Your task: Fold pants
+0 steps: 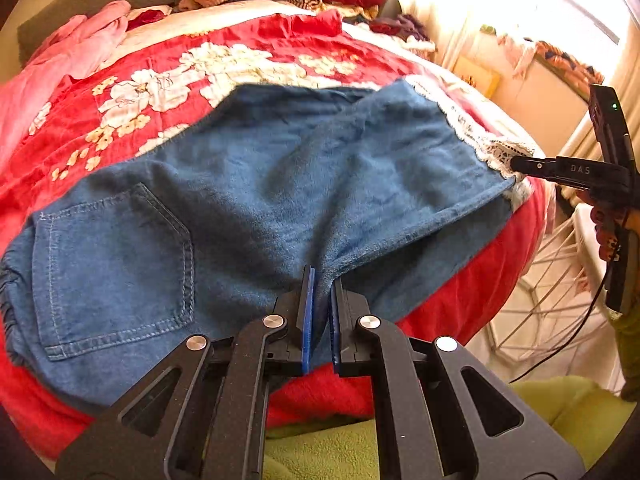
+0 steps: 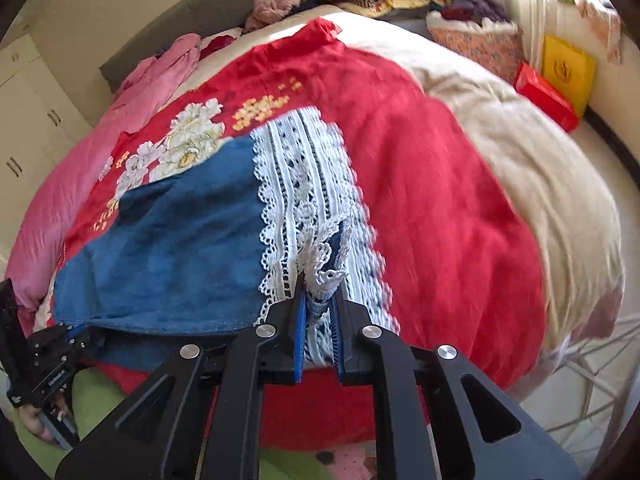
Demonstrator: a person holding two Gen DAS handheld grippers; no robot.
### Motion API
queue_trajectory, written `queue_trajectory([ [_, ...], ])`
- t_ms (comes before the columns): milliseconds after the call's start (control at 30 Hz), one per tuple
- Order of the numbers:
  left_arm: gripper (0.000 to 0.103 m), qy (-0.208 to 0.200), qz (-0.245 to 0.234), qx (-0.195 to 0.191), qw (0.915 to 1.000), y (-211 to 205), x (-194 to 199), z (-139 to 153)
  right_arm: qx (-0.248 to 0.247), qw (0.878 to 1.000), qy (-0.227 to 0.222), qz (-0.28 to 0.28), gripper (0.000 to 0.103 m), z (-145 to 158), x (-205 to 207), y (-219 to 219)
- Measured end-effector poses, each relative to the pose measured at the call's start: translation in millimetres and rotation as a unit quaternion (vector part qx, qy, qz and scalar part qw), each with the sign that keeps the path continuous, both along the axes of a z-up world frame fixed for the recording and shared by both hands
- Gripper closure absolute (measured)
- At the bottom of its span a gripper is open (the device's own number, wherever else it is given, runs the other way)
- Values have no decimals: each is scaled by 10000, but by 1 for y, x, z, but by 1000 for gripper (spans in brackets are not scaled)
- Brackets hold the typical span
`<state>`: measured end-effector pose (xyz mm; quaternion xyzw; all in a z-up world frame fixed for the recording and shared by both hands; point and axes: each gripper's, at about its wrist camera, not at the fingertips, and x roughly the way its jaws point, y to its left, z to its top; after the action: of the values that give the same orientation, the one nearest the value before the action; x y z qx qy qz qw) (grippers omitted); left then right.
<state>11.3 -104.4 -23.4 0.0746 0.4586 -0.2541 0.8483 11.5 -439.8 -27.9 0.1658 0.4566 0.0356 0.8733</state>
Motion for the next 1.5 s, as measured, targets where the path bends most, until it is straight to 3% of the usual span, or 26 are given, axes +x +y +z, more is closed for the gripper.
queue_trajectory([
  [467,99,203,-254,315,9990,-12,-8,-19,-8,9998,72,-161,93,-13,-16,-11],
  [533,99,209,-259,356,9988,-13,-9,-22,43,9998,109,-180,85,-9,-18,-14],
  [600,99,209,-271,343,9988,-13,-10,-22,-186,9993,122,-295,65,-1,-22,-15],
  [633,97,216,-274,324,9989,-13,-10,-22,-262,9990,69,-353,64,3,-25,-16],
  [700,89,260,-293,258,9989,-12,-11,-21,-402,9981,-104,-461,63,12,-31,-18],
  [767,69,291,-324,193,9989,-11,-16,-18,-562,9969,-314,-455,63,22,-33,-12],
  [800,68,247,-328,179,9990,-10,-20,-14,-661,9963,-430,-353,63,26,-33,-5],
  [900,63,53,-181,29,9998,5,-26,2,-756,9953,-580,173,63,30,-28,20],
  [967,53,-68,59,-66,9999,21,-25,13,-779,9925,-579,745,58,28,-25,42],
  [1067,46,-180,631,-155,9977,56,-17,22,-1170,9774,-756,1589,57,26,-29,83],
  [1200,39,-213,1741,211,9843,106,4,12,-1893,9400,-1000,2657,58,19,-41,131],
  [1267,39,-274,2035,389,9779,121,12,7,-1986,9322,-945,2873,58,13,-41,140],
  [1367,41,-96,2201,43,9754,141,20,3,-2153,9239,-852,3046,57,5,-40,147],
  [1500,41,-237,2143,237,9762,127,15,8,-2439,9105,-811,3241,57,-5,-37,154],
])
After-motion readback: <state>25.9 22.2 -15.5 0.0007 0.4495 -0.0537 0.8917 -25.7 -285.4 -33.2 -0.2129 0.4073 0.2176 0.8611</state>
